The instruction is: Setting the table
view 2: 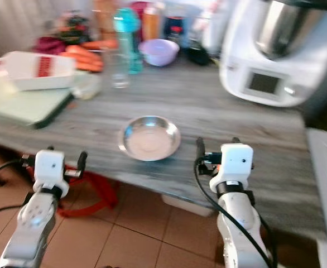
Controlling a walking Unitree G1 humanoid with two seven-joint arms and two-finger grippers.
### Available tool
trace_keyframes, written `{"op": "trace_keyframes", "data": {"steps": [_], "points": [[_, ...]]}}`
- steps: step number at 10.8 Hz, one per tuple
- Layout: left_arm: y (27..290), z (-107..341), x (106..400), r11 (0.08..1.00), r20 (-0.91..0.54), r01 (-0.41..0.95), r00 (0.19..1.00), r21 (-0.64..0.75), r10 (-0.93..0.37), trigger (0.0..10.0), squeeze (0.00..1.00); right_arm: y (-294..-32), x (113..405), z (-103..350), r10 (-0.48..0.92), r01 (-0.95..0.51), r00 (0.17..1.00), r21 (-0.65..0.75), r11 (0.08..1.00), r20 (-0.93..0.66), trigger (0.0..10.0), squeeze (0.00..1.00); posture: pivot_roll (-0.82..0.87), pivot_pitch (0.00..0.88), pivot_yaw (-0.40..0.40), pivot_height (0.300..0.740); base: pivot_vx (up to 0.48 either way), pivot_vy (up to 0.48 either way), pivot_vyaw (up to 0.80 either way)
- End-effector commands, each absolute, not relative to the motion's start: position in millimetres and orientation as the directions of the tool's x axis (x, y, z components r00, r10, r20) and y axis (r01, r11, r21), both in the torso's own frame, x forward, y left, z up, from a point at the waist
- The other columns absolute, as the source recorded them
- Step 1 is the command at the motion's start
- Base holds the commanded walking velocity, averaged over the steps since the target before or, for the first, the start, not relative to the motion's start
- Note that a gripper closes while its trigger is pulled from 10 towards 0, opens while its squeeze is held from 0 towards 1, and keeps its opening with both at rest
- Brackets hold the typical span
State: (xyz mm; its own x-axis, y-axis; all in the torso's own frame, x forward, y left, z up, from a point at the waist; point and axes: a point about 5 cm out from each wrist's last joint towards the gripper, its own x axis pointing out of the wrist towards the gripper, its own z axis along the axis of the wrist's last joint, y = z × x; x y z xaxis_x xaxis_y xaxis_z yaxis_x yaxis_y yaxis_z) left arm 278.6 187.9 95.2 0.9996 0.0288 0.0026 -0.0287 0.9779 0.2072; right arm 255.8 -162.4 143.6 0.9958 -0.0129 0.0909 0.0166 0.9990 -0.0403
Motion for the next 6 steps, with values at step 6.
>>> {"op": "trace_keyframes", "data": {"steps": [6], "points": [[182.2,99.5,290.5,0.975,0.013,-0.033,0.999,0.218,0.031,10.0,0.00,-158.4,258.1,146.9,0.006,-0.004,0.996,-0.025,1.000,0.090,10.0,0.00,0.08,0.077,-0.019,0.740,0.000,0.000,-0.34]]}}
